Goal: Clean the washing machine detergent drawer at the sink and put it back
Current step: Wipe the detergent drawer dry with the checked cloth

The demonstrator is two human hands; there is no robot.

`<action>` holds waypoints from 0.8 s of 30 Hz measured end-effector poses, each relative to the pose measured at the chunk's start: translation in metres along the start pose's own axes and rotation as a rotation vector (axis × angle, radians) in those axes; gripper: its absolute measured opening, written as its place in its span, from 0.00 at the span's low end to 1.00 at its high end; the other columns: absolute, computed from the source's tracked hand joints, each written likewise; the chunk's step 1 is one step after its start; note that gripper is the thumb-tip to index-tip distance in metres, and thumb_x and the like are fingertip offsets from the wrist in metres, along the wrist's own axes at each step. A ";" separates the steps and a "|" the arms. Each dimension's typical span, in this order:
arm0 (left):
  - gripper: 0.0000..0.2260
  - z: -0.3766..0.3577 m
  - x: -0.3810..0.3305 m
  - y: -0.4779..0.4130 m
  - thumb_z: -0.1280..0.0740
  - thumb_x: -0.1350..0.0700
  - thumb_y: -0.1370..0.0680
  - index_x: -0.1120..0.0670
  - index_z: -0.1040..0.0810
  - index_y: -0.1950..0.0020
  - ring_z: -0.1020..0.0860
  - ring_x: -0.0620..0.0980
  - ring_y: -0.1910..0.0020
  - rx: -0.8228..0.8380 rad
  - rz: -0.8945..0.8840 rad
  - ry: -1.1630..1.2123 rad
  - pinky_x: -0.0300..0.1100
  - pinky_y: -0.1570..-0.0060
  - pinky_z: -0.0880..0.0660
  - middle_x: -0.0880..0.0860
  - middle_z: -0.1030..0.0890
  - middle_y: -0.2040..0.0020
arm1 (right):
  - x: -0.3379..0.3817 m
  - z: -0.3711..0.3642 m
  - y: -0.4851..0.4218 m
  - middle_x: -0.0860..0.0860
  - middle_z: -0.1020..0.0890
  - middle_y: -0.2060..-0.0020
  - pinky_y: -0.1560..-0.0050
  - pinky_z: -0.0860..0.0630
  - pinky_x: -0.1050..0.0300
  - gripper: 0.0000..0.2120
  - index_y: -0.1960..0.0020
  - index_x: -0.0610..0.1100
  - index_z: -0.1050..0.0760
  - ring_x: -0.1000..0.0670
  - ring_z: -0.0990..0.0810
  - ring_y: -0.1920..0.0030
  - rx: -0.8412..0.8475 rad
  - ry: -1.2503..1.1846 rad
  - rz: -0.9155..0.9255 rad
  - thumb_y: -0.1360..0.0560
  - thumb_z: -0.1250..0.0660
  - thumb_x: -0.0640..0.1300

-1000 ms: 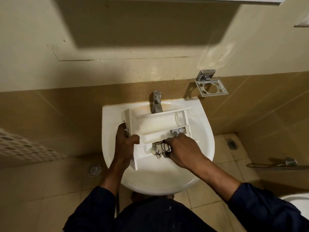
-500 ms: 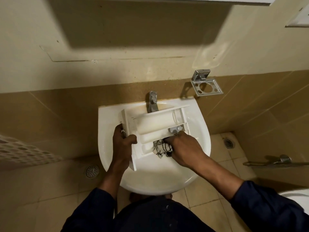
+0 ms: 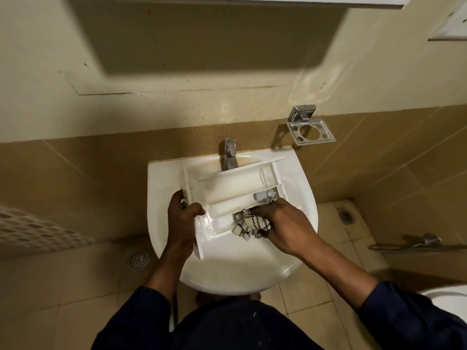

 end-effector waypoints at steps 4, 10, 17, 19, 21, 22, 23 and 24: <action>0.21 -0.005 0.008 0.001 0.29 0.51 0.31 0.57 0.21 0.40 0.19 0.61 0.47 0.033 0.094 0.110 0.53 0.49 0.21 0.60 0.17 0.45 | -0.016 0.024 0.003 0.49 0.17 0.47 0.51 0.24 0.57 0.24 0.43 0.51 0.19 0.46 0.21 0.46 -0.096 -0.340 -0.157 0.36 0.36 0.37; 0.32 -0.015 0.012 0.006 0.28 0.34 0.32 0.57 0.21 0.39 0.18 0.60 0.45 0.080 0.180 0.097 0.58 0.43 0.23 0.60 0.17 0.44 | 0.019 0.066 -0.007 0.48 0.17 0.46 0.56 0.26 0.55 0.31 0.36 0.46 0.22 0.44 0.25 0.51 -0.502 -0.308 -0.068 0.38 0.45 0.39; 0.20 -0.035 0.016 0.019 0.34 0.45 0.24 0.57 0.19 0.40 0.22 0.64 0.39 0.150 0.304 0.236 0.58 0.35 0.29 0.64 0.20 0.40 | 0.076 0.006 -0.050 0.42 0.19 0.42 0.55 0.21 0.51 0.30 0.36 0.36 0.24 0.37 0.22 0.54 -0.278 -0.004 0.234 0.39 0.30 0.34; 0.21 -0.028 0.011 0.015 0.34 0.45 0.24 0.58 0.20 0.38 0.23 0.64 0.37 0.127 0.266 0.250 0.60 0.32 0.31 0.64 0.21 0.38 | 0.078 0.008 -0.047 0.43 0.19 0.42 0.58 0.23 0.53 0.26 0.39 0.39 0.21 0.39 0.23 0.55 -0.271 0.044 0.290 0.38 0.30 0.34; 0.21 -0.025 0.003 0.015 0.35 0.46 0.23 0.60 0.21 0.38 0.22 0.63 0.39 0.118 0.221 0.249 0.59 0.35 0.28 0.64 0.20 0.40 | 0.083 0.006 -0.041 0.47 0.18 0.42 0.61 0.25 0.53 0.21 0.44 0.43 0.18 0.40 0.24 0.56 -0.247 0.135 0.365 0.36 0.29 0.35; 0.20 -0.024 -0.001 0.013 0.35 0.48 0.23 0.62 0.21 0.39 0.20 0.62 0.41 0.109 0.197 0.237 0.57 0.39 0.25 0.64 0.19 0.42 | 0.086 0.002 -0.035 0.48 0.19 0.41 0.62 0.25 0.53 0.19 0.44 0.44 0.18 0.41 0.24 0.56 -0.224 0.175 0.408 0.35 0.29 0.36; 0.19 -0.021 -0.003 0.011 0.35 0.50 0.22 0.63 0.21 0.40 0.19 0.61 0.44 0.097 0.182 0.232 0.55 0.43 0.22 0.64 0.18 0.44 | 0.089 -0.004 -0.028 0.49 0.20 0.40 0.61 0.26 0.52 0.19 0.44 0.46 0.18 0.41 0.25 0.55 -0.197 0.205 0.460 0.33 0.30 0.36; 0.19 -0.019 -0.003 0.010 0.34 0.50 0.24 0.64 0.21 0.41 0.18 0.62 0.45 0.075 0.179 0.227 0.54 0.46 0.21 0.65 0.18 0.45 | 0.092 -0.012 -0.020 0.49 0.21 0.38 0.60 0.26 0.51 0.19 0.43 0.47 0.19 0.41 0.25 0.54 -0.165 0.226 0.520 0.33 0.30 0.36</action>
Point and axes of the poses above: each hand's wrist, its own y-axis away from the middle knuckle, its own z-axis out of the back of the hand, x = y × z, the point moved 9 cm from there along -y, towards the middle knuckle
